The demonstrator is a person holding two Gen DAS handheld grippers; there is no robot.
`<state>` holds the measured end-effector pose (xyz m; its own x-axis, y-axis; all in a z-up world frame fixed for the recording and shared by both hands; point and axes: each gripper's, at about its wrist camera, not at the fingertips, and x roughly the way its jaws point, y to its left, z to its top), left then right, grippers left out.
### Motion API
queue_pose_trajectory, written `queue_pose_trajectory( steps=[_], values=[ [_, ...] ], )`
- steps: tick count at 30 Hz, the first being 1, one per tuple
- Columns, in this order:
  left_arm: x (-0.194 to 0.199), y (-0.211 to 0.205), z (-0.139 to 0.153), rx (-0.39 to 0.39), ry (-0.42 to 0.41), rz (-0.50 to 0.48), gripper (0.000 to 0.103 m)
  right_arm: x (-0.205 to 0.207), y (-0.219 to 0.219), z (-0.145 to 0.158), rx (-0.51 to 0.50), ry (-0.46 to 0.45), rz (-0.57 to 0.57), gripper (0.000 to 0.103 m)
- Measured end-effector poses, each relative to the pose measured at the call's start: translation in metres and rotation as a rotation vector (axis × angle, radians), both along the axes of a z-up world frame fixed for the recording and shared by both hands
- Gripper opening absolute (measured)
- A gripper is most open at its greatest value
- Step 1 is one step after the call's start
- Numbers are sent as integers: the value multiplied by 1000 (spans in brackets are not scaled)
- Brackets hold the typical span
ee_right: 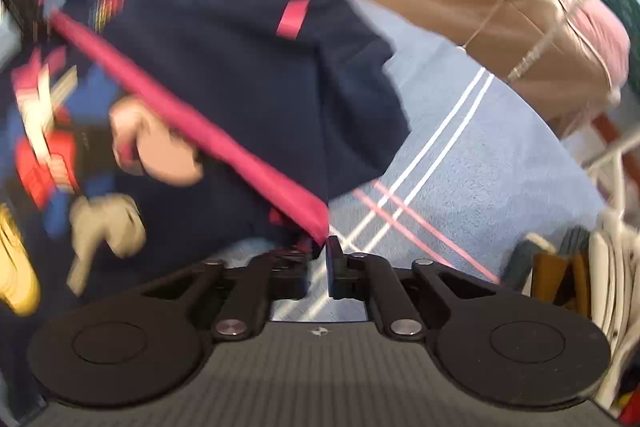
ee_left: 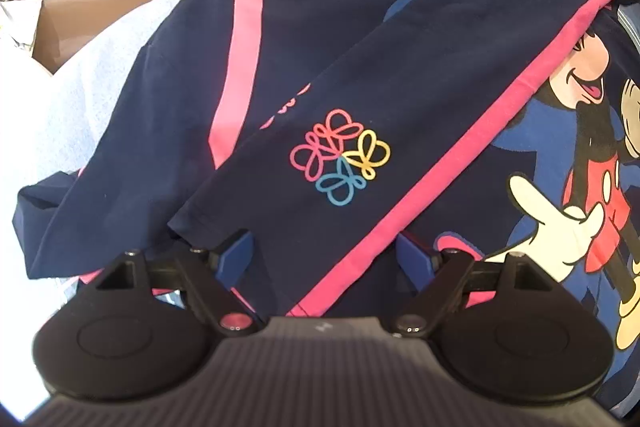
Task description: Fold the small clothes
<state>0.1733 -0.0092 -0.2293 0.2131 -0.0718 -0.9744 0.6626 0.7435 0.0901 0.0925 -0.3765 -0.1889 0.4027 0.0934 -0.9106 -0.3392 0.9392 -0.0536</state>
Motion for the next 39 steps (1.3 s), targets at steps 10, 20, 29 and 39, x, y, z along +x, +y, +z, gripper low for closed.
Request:
queue_pose_trajectory(
  steps=[10,20,29,39],
  values=[
    [-3,-5,-1,27,11,-24,82,79,-21,14,187,10,-102,64],
    [1,-6,-6,31,11,-29,85,98,-2,-20,-1,131,73,7],
    [0,-2,-8,24,7,-50,86,106,-30,-25,-2,112,-133,25],
    [-3,3,-5,8,2,-48,88,37,22,-3,55,-34,-52,55]
  ],
)
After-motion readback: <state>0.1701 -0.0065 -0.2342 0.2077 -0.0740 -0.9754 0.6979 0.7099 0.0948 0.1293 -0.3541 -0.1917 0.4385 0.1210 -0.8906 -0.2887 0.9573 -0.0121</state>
